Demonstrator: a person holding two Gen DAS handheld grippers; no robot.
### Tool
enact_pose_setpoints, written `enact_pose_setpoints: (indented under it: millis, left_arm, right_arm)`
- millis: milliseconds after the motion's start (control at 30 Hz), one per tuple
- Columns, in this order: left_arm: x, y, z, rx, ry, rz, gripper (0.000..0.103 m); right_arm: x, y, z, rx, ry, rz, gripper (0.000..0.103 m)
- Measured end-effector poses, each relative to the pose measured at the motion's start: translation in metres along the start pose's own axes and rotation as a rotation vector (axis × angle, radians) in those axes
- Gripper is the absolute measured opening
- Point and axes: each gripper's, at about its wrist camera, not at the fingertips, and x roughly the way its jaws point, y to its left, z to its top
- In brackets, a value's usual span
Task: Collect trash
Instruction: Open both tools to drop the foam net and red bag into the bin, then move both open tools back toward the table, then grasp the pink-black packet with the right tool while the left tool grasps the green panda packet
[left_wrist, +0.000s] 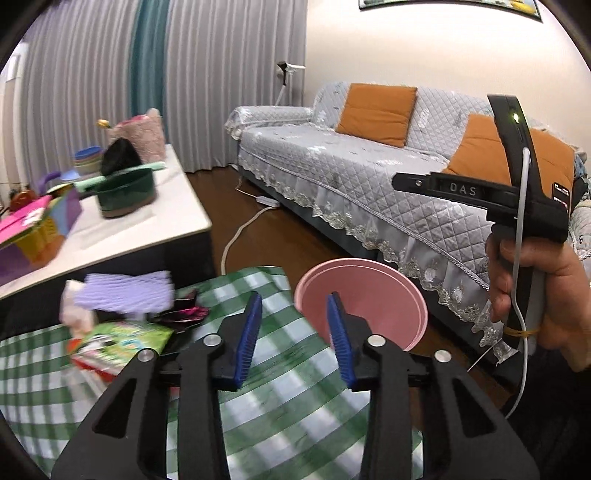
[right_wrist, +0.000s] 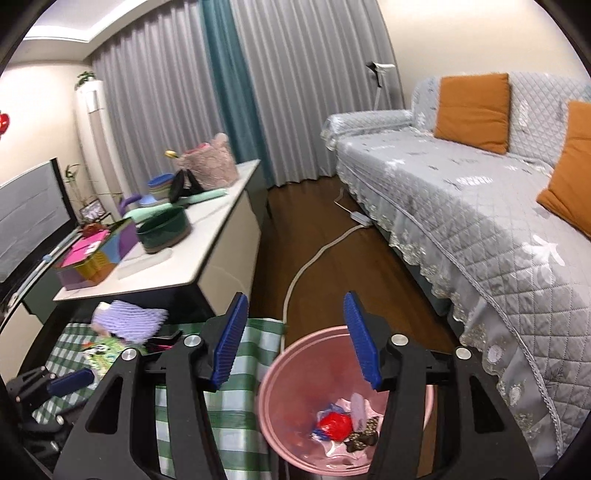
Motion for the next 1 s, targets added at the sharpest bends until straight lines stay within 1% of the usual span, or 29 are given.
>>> enact_pose_setpoints:
  millis: [133,200,367,467,533,567,667,867,1000]
  left_arm:
    - [-0.027,0.028,-0.006,-0.023,-0.016,0.040,0.034]
    - [-0.039,0.045,-0.010,-0.039,-0.021,0.068,0.033]
    - [-0.059,0.089,-0.026,-0.123,-0.029,0.136,0.033]
    - [-0.066,0.111,-0.040,-0.171,-0.027,0.178,0.032]
    - [-0.067,0.124,-0.046,-0.202,-0.020,0.205,0.027]
    - [-0.067,0.133,-0.048,-0.226,-0.018,0.217,0.027]
    - [-0.067,0.149,-0.053,-0.251,-0.017,0.248,0.027]
    - [-0.056,0.173,-0.061,-0.318,-0.001,0.260,0.027]
    - [-0.048,0.183,-0.063,-0.371,-0.007,0.227,0.027]
  right_arm:
    - [-0.005,0.023,-0.002,-0.016,-0.001,0.054,0.041]
    - [-0.005,0.033,-0.003,-0.019,0.006,0.075,0.039]
    - [0.000,0.061,-0.007,-0.028,0.026,0.134,0.037]
    - [0.007,0.078,-0.014,-0.059,0.039,0.163,0.036]
    - [0.015,0.088,-0.020,-0.072,0.059,0.180,0.033]
    - [0.019,0.094,-0.023,-0.074,0.071,0.188,0.032]
    - [0.037,0.111,-0.035,-0.090,0.112,0.218,0.031]
    - [0.068,0.134,-0.049,-0.117,0.166,0.256,0.030]
    - [0.090,0.141,-0.054,-0.116,0.201,0.266,0.030]
